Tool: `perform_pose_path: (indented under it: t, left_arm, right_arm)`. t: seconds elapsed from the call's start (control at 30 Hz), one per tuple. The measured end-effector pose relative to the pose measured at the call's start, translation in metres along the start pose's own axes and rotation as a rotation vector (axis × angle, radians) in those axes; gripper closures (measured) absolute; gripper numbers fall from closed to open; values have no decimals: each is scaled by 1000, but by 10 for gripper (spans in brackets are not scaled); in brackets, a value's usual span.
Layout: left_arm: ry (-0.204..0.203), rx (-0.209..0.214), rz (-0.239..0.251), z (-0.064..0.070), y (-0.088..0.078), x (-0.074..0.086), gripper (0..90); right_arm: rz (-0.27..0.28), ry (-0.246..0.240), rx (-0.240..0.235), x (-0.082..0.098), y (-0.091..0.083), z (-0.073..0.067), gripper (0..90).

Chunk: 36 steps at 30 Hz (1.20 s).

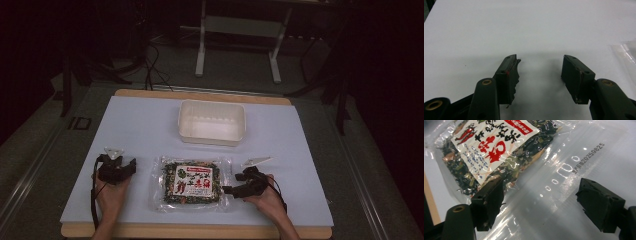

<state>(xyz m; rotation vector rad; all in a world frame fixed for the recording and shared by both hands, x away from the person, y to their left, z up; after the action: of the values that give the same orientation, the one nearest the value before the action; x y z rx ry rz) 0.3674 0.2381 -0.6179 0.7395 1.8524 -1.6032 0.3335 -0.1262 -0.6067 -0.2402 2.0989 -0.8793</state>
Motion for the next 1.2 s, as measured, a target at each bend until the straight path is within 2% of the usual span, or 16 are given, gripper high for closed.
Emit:
perform_pose_path:
  t: [0.1,0.2,0.33,0.53,0.63,0.7,0.93,1.13,1.2]
  left_arm:
    - [1,0,0,0,0,0,467]
    - [0,1,-1,0,0,0,466]
    - [-1,0,1,0,0,0,464]
    - [0,-3,1,0,0,0,461]
    - [4,-4,0,0,0,0,461]
    - [4,-4,1,0,0,0,461]
    - [3,-4,1,0,0,0,459]
    - [6,-2,-2,0,0,0,457]
    - [6,-2,-2,0,0,0,458]
  right_arm:
    - [5,5,-8,-1,0,0,218]
    - [-23,-4,24,1,-2,2,220]
    - [-98,-25,54,6,-5,1,207]
    - [-208,-67,94,8,1,-5,150]
    - [-240,-87,103,8,3,-6,131]
    - [-229,-81,90,7,4,-6,131]
    - [-129,-31,-32,1,4,-9,157]
    - [-98,-23,-57,-4,8,-10,255]
    - [-90,-17,-65,-5,8,-10,255]
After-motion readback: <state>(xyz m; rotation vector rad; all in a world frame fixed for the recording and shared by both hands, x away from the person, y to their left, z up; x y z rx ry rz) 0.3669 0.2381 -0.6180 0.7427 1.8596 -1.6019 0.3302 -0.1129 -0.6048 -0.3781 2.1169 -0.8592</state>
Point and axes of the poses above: each handheld gripper's, and its own axes: y roughly forward along the jaws, x roughly out of its underside, z roughly to its right, the point moved 10 cm from there along y, roughly forward along the jaws, and after that the axes turned 10 degrees about -x, right-handed, at the moved point
